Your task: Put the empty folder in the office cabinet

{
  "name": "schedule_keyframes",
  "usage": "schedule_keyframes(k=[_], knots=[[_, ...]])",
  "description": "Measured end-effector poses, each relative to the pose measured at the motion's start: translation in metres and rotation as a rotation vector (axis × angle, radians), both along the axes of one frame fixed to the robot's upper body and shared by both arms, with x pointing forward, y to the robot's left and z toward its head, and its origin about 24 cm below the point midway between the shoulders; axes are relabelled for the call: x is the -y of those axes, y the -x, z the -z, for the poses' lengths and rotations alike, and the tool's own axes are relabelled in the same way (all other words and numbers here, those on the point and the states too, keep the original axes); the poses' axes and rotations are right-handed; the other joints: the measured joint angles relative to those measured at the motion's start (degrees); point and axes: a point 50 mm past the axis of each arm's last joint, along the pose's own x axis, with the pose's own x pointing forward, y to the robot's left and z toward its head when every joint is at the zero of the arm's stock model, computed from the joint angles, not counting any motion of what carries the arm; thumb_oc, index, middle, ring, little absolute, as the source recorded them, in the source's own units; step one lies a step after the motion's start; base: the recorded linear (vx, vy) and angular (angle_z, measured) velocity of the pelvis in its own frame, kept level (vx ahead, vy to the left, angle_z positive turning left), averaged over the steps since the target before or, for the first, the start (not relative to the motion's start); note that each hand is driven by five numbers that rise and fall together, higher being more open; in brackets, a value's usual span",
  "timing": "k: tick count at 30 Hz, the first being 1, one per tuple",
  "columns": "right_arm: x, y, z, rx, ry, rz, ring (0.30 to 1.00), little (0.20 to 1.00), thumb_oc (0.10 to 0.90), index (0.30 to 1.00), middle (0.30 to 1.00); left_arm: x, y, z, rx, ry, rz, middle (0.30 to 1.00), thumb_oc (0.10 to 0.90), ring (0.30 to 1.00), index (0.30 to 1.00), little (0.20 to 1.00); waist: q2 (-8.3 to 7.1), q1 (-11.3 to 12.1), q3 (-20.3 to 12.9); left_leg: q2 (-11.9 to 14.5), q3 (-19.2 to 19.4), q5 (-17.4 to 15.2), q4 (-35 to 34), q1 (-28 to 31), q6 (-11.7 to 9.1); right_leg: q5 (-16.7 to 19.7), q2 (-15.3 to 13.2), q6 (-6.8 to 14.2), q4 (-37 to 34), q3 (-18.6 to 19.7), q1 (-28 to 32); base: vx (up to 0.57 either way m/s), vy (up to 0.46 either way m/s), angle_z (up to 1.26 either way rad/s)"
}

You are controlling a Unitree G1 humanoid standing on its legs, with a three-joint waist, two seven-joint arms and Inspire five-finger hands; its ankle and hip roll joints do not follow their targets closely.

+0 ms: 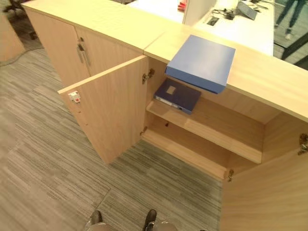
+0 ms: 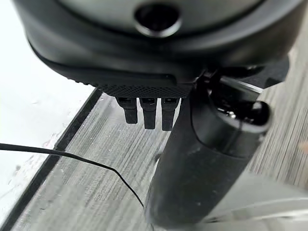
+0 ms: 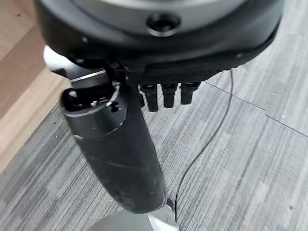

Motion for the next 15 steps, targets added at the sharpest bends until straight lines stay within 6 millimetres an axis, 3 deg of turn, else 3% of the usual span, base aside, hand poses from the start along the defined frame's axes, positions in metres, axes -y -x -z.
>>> schedule_keyframes(k=[1, 2, 3, 5, 6, 7, 8, 10, 11, 12, 13, 14, 15], knots=[[-0.002, -0.002, 0.000, 0.004, -0.004, -0.003, 0.900, 0.900, 0.800, 0.900, 0.900, 0.001, 0.000, 0.000, 0.001, 0.004, 0.001, 0.900, 0.800, 0.900, 0.900, 0.900, -0.14, 0.41, 0.01, -1.75, -5.21, -0.35, 0.44, 0.15, -1.85, -0.12, -0.30, -0.18, 0.22, 1.16, -0.02, 0.01, -0.100, -0.46], [-0.002, -0.003, 0.000, 0.011, -0.005, -0.006, 0.900, 0.900, 0.800, 0.900, 0.900, 0.002, -0.001, 0.000, 0.003, 0.011, 0.003, 0.900, 0.800, 0.900, 0.900, 0.900, -0.15, 0.82, 0.01, -2.99, -7.63, 0.52, 0.66, 0.11, -2.65, -0.10, -0.37, -0.18, 0.20, 2.03, 0.36, 0.08, -0.176, -0.69], [-0.003, -0.002, 0.000, 0.004, -0.003, -0.020, 0.900, 0.900, 0.800, 0.900, 0.900, 0.006, -0.006, 0.001, 0.017, 0.028, 0.005, 0.900, 0.800, 0.900, 0.900, 0.900, 0.32, 1.26, -0.36, -7.60, -15.31, 2.50, 4.98, -0.67, -2.64, 0.19, -0.39, -0.15, 0.58, 4.03, -0.41, 0.11, -0.118, -0.53], [-0.003, 0.003, 0.002, -0.022, -0.005, -0.030, 0.900, 0.900, 0.800, 0.900, 0.900, 0.012, -0.015, 0.001, 0.046, 0.042, 0.016, 0.900, 0.800, 0.900, 0.900, 0.900, -0.27, 1.79, -0.86, -11.27, -21.05, 1.64, 6.15, -1.36, -3.04, 0.26, -1.99, -0.06, 1.20, 5.71, -0.65, 0.11, -0.041, -0.44], [-0.003, 0.003, 0.002, -0.025, -0.004, -0.028, 0.900, 0.900, 0.800, 0.900, 0.900, 0.014, -0.017, 0.001, 0.054, 0.046, 0.018, 0.900, 0.800, 0.900, 0.900, 0.900, -0.27, 1.80, -1.12, -12.30, -20.97, 1.66, 5.88, -1.38, -2.77, 0.33, -2.31, 0.04, 1.04, 5.83, -0.63, 0.13, 0.036, -0.23], [-0.001, 0.005, 0.001, -0.034, 0.000, -0.025, 0.900, 0.900, 0.800, 0.900, 0.900, 0.018, -0.028, 0.000, 0.087, 0.056, 0.032, 0.900, 0.800, 0.900, 0.900, 0.900, -0.24, 1.18, -1.21, -15.59, -21.08, 1.14, 4.19, -2.20, -3.13, 0.60, -3.35, 0.36, 1.00, 5.94, -0.80, 0.06, 0.041, -0.07], [0.000, 0.008, 0.002, -0.040, 0.002, -0.023, 0.900, 0.900, 0.800, 0.900, 0.900, 0.018, -0.033, -0.001, 0.106, 0.059, 0.037, 0.900, 0.800, 0.900, 0.900, 0.900, 0.66, 1.43, -1.68, -17.07, -21.57, 1.81, 2.85, -2.25, -2.04, 0.94, -3.34, 0.88, 1.18, 6.12, -1.22, 0.10, 0.057, -0.16], [-0.005, 0.007, 0.003, -0.039, -0.011, -0.024, 0.900, 0.900, 0.800, 0.900, 0.900, 0.016, -0.034, -0.002, 0.117, 0.049, 0.037, 0.900, 0.800, 0.900, 0.900, 0.900, 0.06, 2.03, -2.13, -17.74, -21.75, 1.47, 2.17, -1.99, -2.51, 1.32, -3.52, 1.50, 1.31, 7.51, -2.08, 0.18, 0.043, -0.37], [-0.010, 0.000, 0.003, -0.017, -0.021, -0.031, 0.900, 0.900, 0.800, 0.900, 0.900, 0.016, -0.039, -0.003, 0.127, 0.050, 0.041, 0.900, 0.800, 0.900, 0.900, 0.900, 0.95, 2.02, -1.86, -17.29, -20.51, 1.58, 2.36, -2.51, -2.23, 0.85, -2.70, 2.01, 1.09, 7.48, -2.15, 0.17, 0.027, -0.60], [-0.016, -0.007, 0.003, -0.005, -0.033, -0.037, 0.900, 0.900, 0.800, 0.900, 0.900, 0.015, -0.037, -0.003, 0.130, 0.048, 0.040, 0.900, 0.800, 0.900, 0.900, 0.900, 1.21, 3.74, -1.70, -15.21, -17.72, 0.65, 4.72, -2.60, -4.00, -3.58, -0.81, 0.77, 10.12, 6.42, -4.32, 0.13, 0.010, -0.82], [-0.021, -0.004, 0.005, -0.020, -0.041, -0.058, 0.900, 0.900, 0.800, 0.900, 0.900, 0.010, -0.029, -0.003, 0.119, 0.038, 0.044, 0.900, 0.800, 0.900, 0.900, 0.900, 1.10, 4.67, -1.60, -14.82, -17.45, -0.91, 10.33, -3.50, -6.55, -7.13, 1.59, -0.80, 13.44, 6.14, -3.25, 0.22, 0.041, -0.55], [-0.030, -0.001, 0.008, -0.026, -0.063, -0.065, 0.900, 0.900, 0.800, 0.900, 0.900, -0.004, -0.031, -0.008, 0.114, 0.007, 0.053, 0.900, 0.800, 0.900, 0.900, 0.900, -3.67, 4.73, -1.51, -19.86, -19.42, -2.77, 19.89, -9.53, -8.79, -7.82, 1.66, -4.41, 5.71, 11.29, 1.88, 0.22, 0.043, 0.07], [-0.025, -0.005, 0.006, -0.018, -0.050, -0.056, 0.900, 0.900, 0.800, 0.900, 0.900, 0.002, -0.034, -0.006, 0.110, 0.016, 0.050, 0.900, 0.800, 0.900, 0.900, 0.900, -2.29, 4.61, -0.75, -19.80, -23.42, -5.46, 20.65, -12.23, -8.18, -6.00, 2.60, -4.67, 5.26, 11.58, 2.82, 0.30, 0.087, 0.13]])
